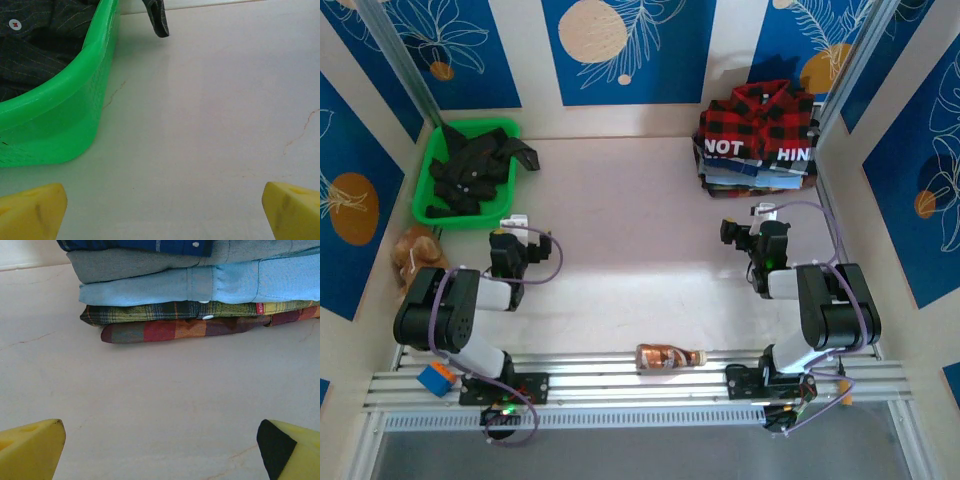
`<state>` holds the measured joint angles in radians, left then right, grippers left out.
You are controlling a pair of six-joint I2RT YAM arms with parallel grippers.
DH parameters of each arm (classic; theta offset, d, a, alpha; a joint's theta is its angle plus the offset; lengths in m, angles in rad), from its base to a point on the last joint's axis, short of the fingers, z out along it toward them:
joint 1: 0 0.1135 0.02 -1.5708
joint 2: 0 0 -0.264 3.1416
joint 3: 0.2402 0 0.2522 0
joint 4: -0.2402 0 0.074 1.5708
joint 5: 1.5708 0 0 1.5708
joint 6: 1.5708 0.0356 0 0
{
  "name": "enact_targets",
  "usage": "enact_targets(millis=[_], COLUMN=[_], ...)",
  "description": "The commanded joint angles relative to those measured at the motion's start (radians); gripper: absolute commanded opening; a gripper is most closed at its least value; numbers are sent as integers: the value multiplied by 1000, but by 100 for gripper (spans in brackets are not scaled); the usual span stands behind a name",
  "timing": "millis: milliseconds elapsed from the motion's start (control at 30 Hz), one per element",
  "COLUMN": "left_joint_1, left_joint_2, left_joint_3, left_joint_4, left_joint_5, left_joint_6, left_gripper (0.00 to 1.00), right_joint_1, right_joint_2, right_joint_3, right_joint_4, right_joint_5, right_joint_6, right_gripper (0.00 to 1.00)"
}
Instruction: Fold and stack the long sleeve shirts
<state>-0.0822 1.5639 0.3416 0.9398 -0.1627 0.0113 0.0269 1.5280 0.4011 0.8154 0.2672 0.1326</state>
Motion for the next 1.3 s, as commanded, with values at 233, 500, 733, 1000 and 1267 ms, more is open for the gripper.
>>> enact_targets(millis=[233, 500, 733, 1000, 1267], left_joint_1=[-4, -4, -3, -76, -126], left_joint_2=[-1, -1, -1, -437, -549], left_joint_3=[17, 19, 20, 148, 668], left_joint_4=[26, 25, 22, -582, -1562], left_joint_5=[-13, -14, -12, 11, 51], left_joint_6=[17, 18, 16, -21, -420], left_gripper=[100, 100, 100, 100, 100], right_joint_1=[7, 7, 1, 141, 300], right_joint_2=[-7, -6, -8, -368, -657], right_joint_3=[-11, -11, -10, 126, 362], right_joint_4=[38, 38, 35, -561, -1292], right_joint_5=[27, 28, 14, 158, 19], right_joint_6=[9, 9, 12, 45, 260], right_gripper=[99, 99, 99, 99, 99])
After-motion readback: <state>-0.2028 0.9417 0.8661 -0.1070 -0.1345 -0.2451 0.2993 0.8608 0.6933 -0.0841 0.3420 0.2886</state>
